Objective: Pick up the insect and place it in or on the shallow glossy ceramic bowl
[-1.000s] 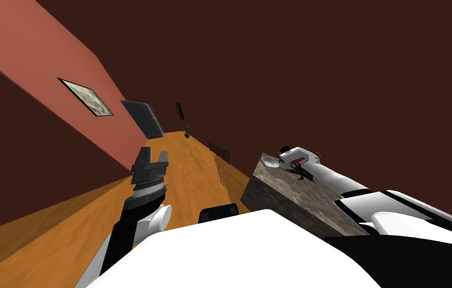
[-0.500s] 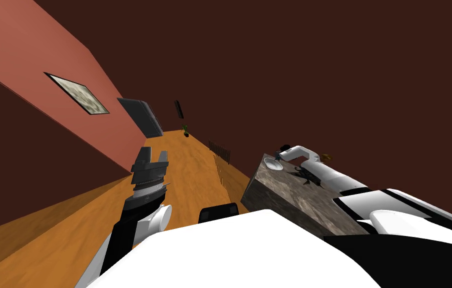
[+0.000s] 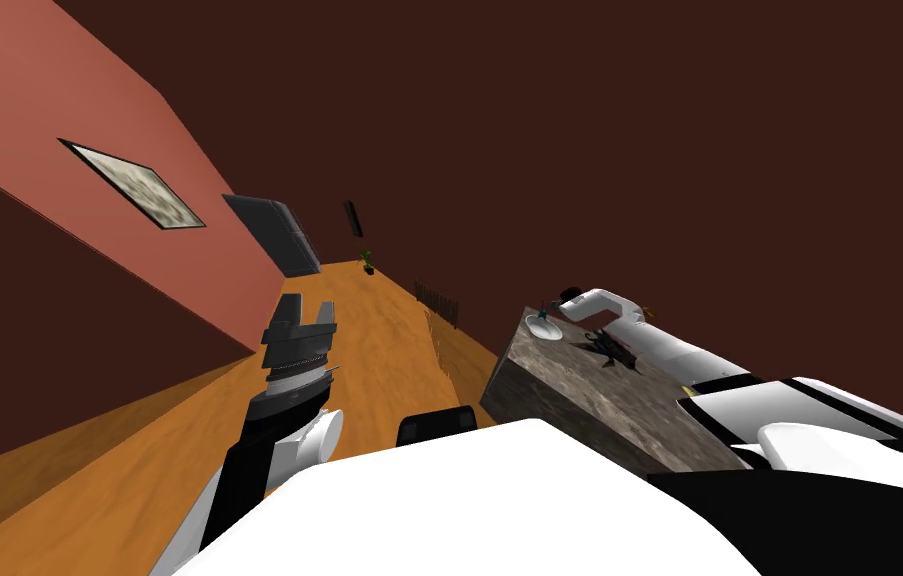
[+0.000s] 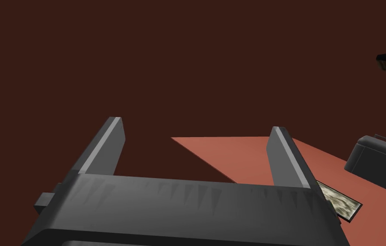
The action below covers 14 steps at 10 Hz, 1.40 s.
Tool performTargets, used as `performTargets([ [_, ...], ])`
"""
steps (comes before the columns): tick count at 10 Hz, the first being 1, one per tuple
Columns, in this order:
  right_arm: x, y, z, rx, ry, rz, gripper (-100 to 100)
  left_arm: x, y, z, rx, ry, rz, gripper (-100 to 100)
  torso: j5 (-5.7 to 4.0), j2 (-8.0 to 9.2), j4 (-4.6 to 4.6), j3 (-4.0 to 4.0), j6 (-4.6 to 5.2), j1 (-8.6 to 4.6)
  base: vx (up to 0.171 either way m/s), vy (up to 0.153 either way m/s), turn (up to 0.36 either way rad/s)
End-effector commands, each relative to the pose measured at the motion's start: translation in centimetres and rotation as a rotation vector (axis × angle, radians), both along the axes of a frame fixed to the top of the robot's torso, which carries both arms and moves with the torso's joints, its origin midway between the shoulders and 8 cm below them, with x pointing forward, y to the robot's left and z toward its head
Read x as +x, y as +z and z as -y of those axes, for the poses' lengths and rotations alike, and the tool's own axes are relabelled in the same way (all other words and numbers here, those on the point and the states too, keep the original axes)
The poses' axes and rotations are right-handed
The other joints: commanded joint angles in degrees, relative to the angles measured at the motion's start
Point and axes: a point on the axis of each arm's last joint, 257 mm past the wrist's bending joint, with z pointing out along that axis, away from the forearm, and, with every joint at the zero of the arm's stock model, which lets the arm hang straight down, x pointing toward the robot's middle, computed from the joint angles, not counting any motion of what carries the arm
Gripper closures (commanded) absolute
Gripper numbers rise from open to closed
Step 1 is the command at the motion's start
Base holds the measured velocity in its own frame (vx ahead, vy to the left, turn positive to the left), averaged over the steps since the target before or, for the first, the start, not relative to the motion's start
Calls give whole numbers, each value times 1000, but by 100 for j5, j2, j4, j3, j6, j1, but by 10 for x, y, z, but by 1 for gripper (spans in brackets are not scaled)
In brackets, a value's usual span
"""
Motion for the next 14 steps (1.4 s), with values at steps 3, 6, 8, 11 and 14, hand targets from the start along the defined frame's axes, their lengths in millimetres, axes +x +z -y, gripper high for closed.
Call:
performTargets([
  [3, 2, 20, -16, -2, 29, 15, -100, 0, 0, 0, 0, 0, 0, 0, -1, -12, -3, -7, -1, -1, 74, -19, -103],
  [6, -3, 35, -33, -2, 51, 10, -100, 0, 0, 0, 0, 0, 0, 0, -1, -5, -2, -3, -1, -3, 64, -20, -106],
  [8, -2, 39, -47, -1, 75, 6, -100, 0, 0, 0, 0, 0, 0, 0, -1, -6, -3, -5, -6, 3, 49, -5, -55],
  [11, -7, 43, -65, 3, 100, -10, -100, 0, 0, 0, 0, 0, 0, 0, -1, -2, -3, -3, -5, 3, 54, -7, -81],
  [14, -6, 44, -61, 2, 95, -6, 0, 0, 0, 0, 0, 0, 0, 0, -2, 12, 1, 5, -5, 3, 7, -1, -6],
])
